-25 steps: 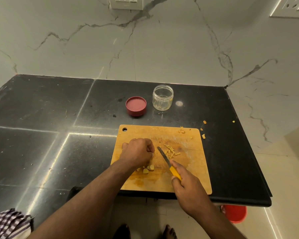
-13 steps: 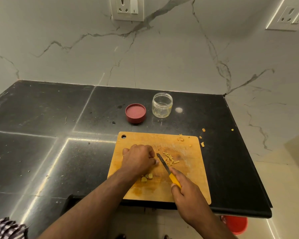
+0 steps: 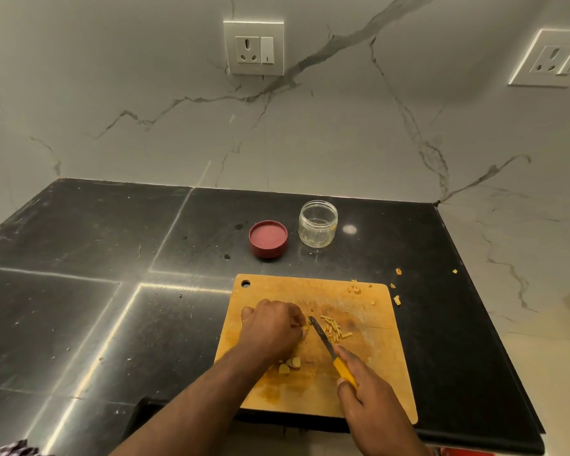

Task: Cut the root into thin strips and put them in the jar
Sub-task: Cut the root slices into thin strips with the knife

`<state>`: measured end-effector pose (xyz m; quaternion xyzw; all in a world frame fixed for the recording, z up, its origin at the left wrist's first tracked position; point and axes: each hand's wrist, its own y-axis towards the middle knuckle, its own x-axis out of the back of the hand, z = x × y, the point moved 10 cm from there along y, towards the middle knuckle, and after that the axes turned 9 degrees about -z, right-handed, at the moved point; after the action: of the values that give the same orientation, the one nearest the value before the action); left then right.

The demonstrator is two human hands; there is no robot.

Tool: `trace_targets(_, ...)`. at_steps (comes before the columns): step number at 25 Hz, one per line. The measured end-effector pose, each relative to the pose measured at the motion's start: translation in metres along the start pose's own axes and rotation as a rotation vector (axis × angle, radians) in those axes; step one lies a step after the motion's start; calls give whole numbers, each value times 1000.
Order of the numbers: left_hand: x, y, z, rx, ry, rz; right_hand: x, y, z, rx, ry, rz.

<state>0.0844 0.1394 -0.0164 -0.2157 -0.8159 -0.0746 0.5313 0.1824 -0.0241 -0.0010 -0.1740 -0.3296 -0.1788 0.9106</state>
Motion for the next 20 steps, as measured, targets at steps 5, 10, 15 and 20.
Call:
trace_targets(5,3,-2,0,14,-40,-72,3,0,0,-3,3,-13)
trace_targets(10,-1,1,7,39,-46,-23,0,1,3,25,-52,3)
trace_targets(15,1,0,3,35,-25,-64,-9,3,12,81,-112,37)
trace_targets(20,0,1,4,46,-16,-71,-14,4,15,102,-155,67)
